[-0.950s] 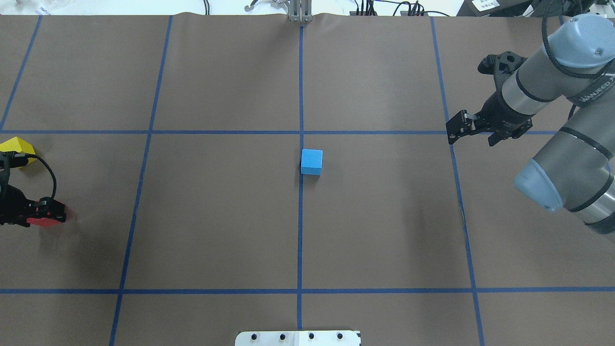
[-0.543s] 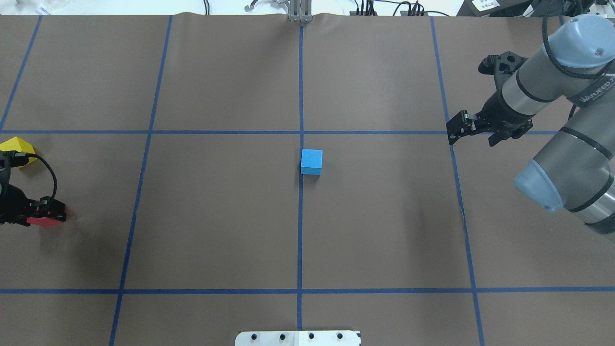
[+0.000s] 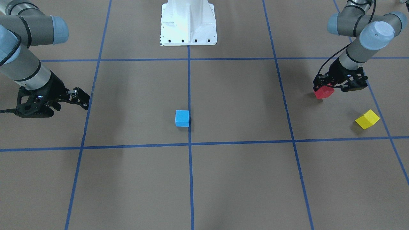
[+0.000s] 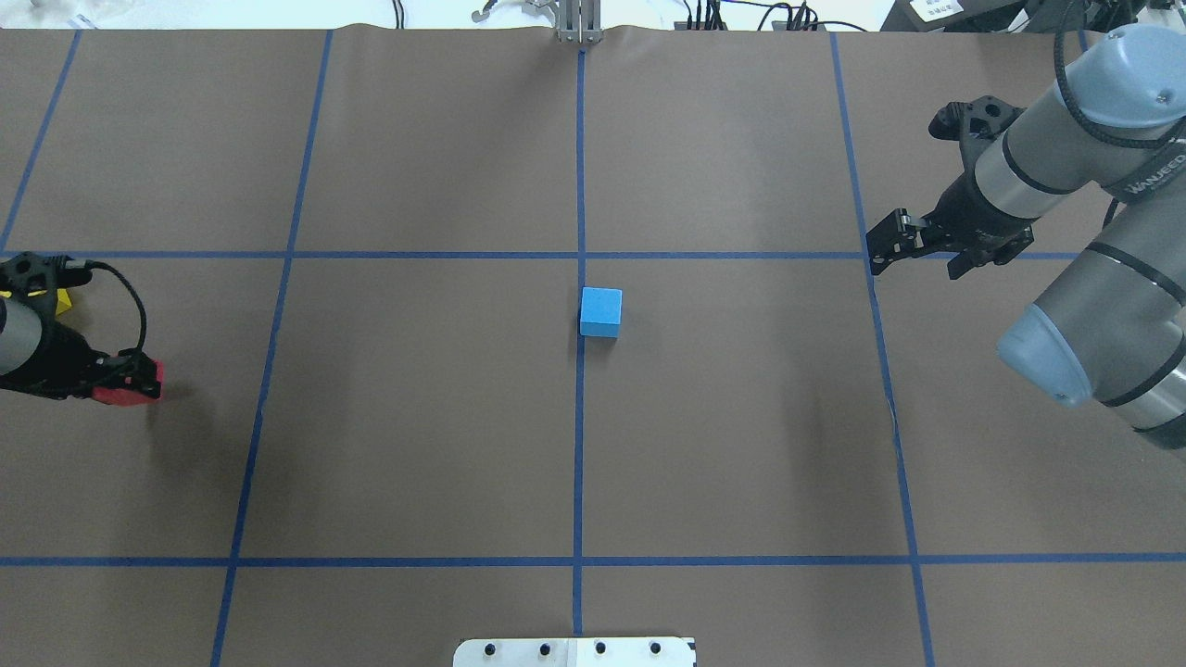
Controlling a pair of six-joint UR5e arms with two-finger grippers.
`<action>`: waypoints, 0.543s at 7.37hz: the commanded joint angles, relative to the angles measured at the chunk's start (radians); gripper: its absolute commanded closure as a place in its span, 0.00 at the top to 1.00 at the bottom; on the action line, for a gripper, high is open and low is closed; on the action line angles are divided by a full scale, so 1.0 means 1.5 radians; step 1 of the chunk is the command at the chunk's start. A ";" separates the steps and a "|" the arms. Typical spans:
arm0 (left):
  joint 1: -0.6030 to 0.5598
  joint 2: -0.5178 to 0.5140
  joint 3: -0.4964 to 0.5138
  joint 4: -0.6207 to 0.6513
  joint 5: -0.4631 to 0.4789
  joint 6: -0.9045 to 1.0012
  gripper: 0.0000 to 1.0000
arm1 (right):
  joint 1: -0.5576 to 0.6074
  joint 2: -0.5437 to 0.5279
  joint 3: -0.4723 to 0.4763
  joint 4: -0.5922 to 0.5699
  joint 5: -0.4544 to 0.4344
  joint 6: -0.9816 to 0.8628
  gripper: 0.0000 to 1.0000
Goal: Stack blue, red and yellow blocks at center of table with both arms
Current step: 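Close the left gripper on the red cube and lift it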
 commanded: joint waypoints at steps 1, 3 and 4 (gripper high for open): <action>0.002 -0.183 -0.055 0.189 0.003 0.000 0.00 | 0.029 -0.026 0.009 0.000 0.003 -0.017 1.00; 0.093 -0.386 -0.052 0.388 0.042 -0.004 0.00 | 0.064 -0.059 0.008 0.001 0.006 -0.072 1.00; 0.149 -0.511 0.002 0.450 0.123 -0.003 0.00 | 0.079 -0.077 0.004 0.000 0.006 -0.109 1.00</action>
